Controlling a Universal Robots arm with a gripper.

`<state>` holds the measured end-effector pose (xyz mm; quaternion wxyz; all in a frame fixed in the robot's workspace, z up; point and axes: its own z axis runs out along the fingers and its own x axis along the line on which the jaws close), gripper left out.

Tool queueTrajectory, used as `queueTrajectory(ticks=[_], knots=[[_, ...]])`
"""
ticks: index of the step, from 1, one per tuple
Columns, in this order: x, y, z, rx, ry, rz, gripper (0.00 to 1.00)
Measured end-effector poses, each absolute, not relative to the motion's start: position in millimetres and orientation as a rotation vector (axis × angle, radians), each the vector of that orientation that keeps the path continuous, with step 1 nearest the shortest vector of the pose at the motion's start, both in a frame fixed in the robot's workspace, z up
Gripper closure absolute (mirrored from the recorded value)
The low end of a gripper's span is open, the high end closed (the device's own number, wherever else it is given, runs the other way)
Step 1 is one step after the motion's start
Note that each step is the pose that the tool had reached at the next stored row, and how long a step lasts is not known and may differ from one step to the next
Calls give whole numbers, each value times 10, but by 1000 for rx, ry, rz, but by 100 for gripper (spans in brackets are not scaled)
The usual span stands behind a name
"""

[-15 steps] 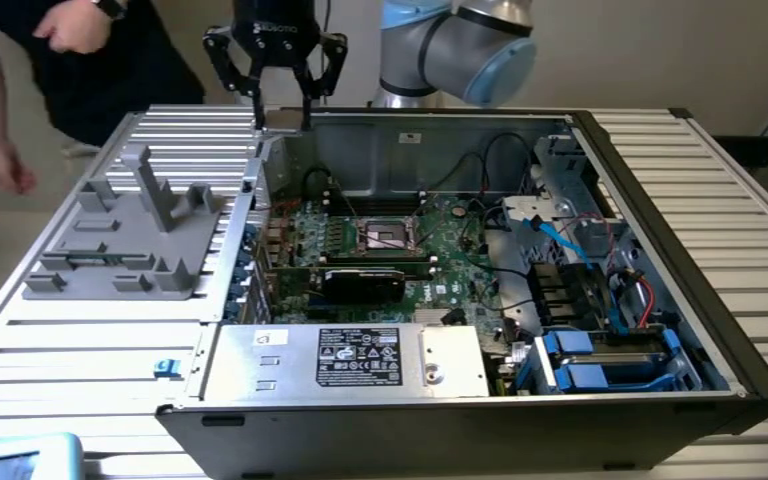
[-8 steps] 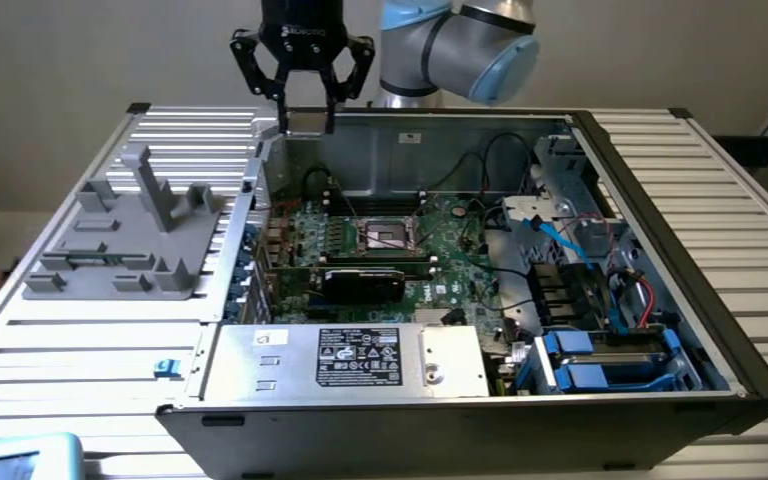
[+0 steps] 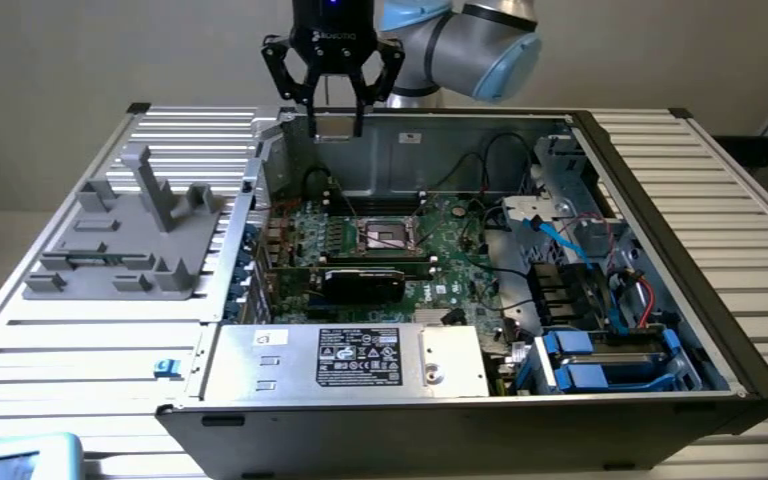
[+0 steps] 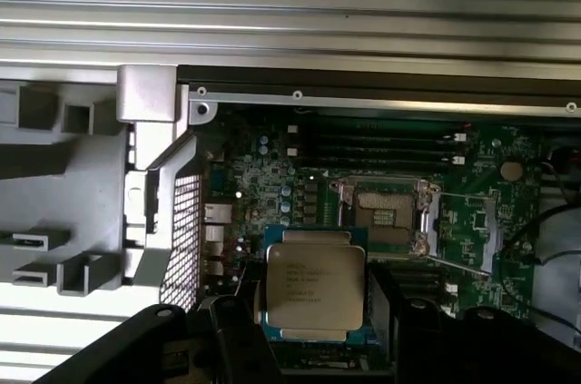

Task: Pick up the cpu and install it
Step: 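Pick up the cpu and move it towards the insertion slot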

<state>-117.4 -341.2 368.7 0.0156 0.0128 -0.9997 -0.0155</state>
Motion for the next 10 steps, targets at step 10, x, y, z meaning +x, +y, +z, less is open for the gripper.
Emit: queueTrajectory(ticks=[10], knots=[[-998,-3410,3589,41,-3141,-48,44]])
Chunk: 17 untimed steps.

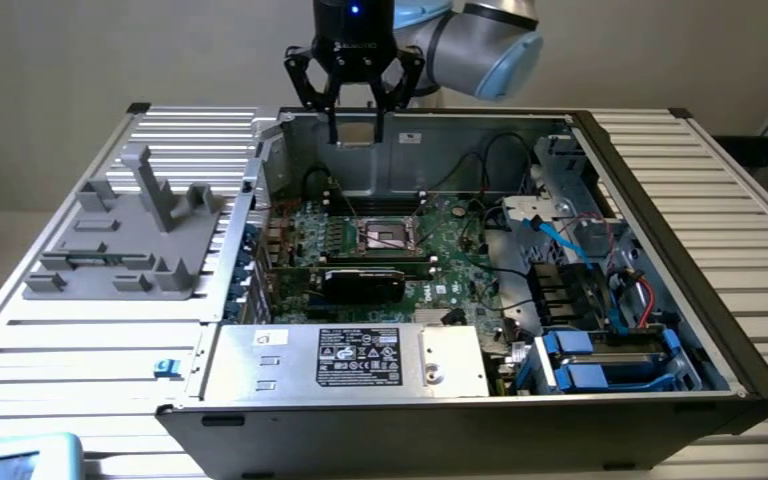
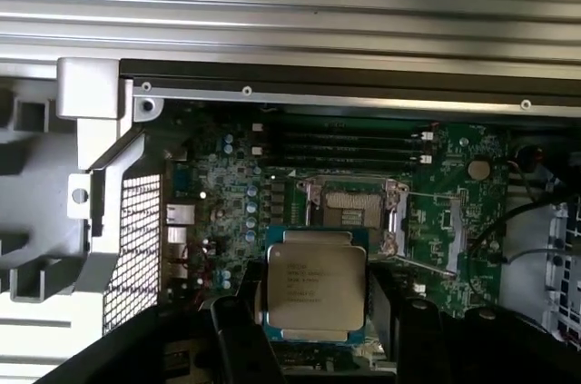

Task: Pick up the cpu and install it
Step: 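Pick up the cpu and move it towards the insertion slot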

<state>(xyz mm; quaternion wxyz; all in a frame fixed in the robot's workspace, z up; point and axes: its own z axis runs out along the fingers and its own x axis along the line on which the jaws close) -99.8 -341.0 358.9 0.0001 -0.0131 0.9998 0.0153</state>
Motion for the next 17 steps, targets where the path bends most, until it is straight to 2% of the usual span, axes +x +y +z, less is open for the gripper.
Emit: queueTrajectory(ticks=[17], knots=[[-746,-3330,3295,-41,3141,47,44]])
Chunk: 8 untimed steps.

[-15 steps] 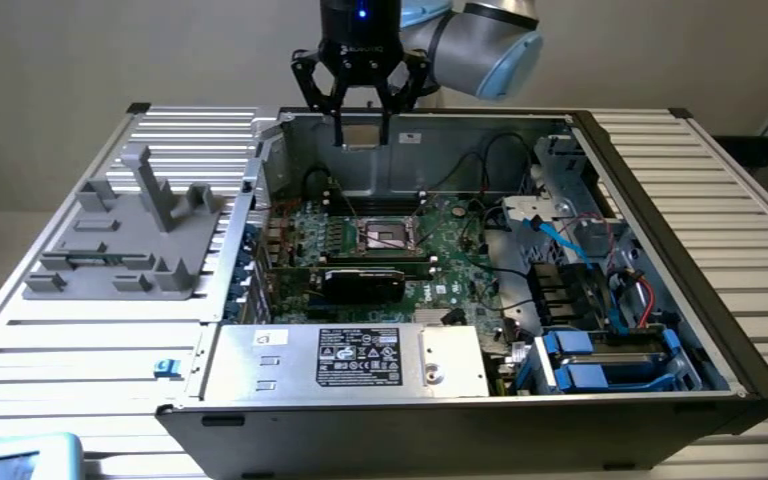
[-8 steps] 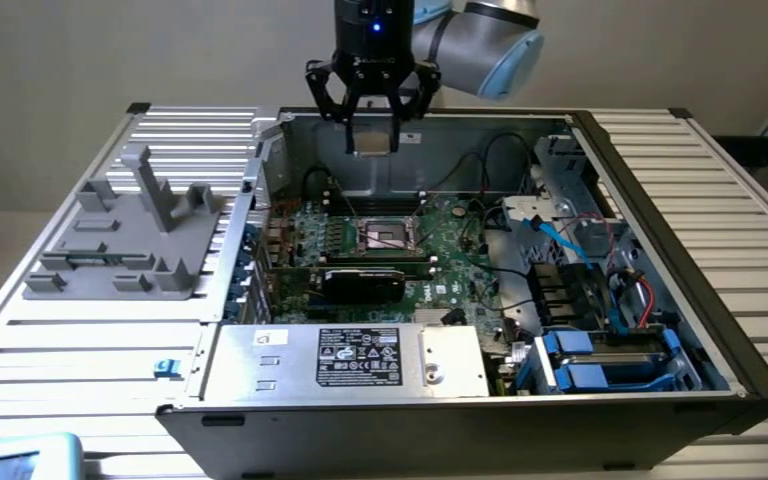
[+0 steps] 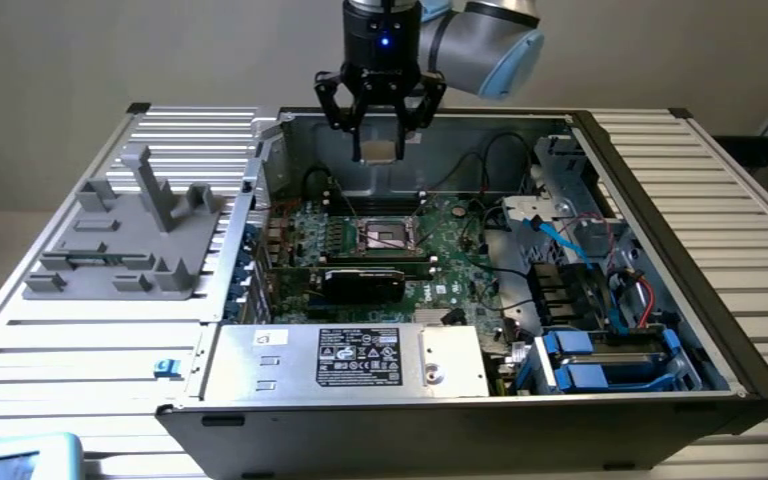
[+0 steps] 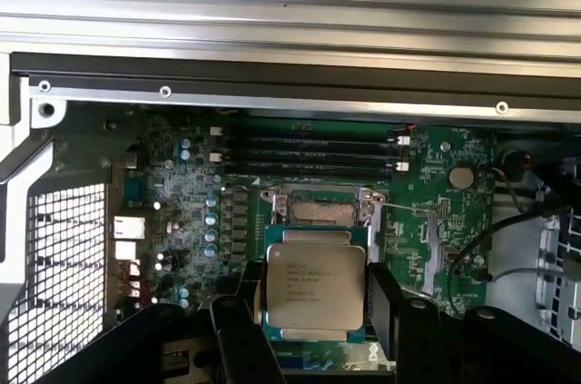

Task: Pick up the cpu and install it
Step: 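Pick up the cpu and move it towards the insertion slot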

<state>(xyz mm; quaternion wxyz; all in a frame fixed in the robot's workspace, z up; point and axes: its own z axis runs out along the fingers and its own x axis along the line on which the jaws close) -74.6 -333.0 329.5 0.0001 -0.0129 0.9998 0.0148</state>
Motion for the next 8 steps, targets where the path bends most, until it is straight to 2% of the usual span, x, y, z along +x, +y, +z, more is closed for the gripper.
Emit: queueTrajectory(ticks=[8], knots=[[-693,-3274,3244,-40,3141,45,44]])
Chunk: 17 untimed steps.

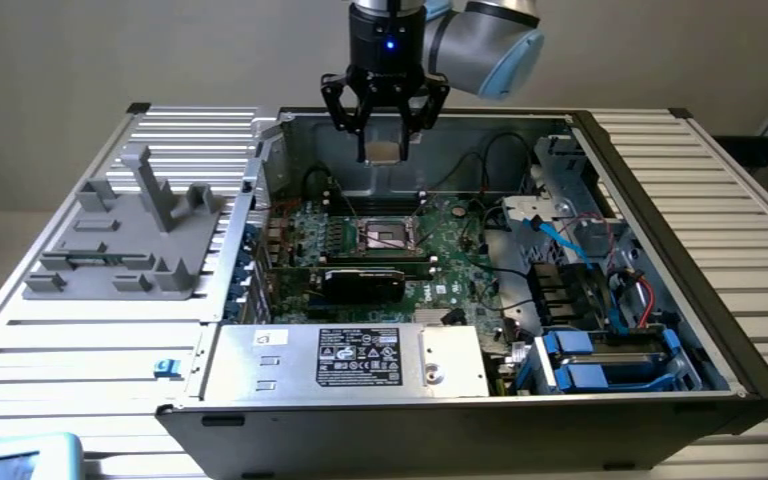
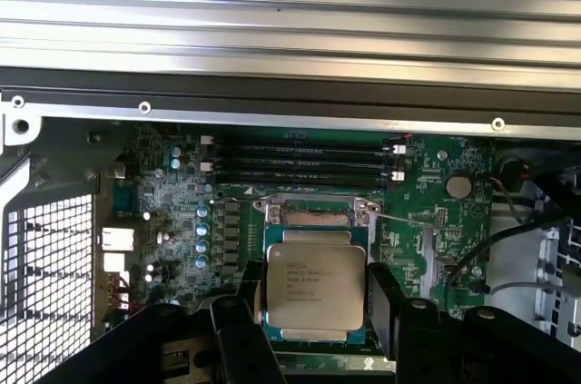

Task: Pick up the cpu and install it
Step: 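Pick up the cpu and move it towards the insertion slot, then place the cpu into insertion slot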

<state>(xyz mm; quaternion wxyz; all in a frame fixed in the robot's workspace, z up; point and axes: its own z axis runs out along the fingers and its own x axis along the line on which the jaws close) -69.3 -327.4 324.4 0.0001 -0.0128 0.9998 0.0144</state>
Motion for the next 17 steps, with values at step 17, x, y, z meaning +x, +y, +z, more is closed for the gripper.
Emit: queueTrajectory(ticks=[17], knots=[[-691,-3273,3243,-2,3141,46,44]])
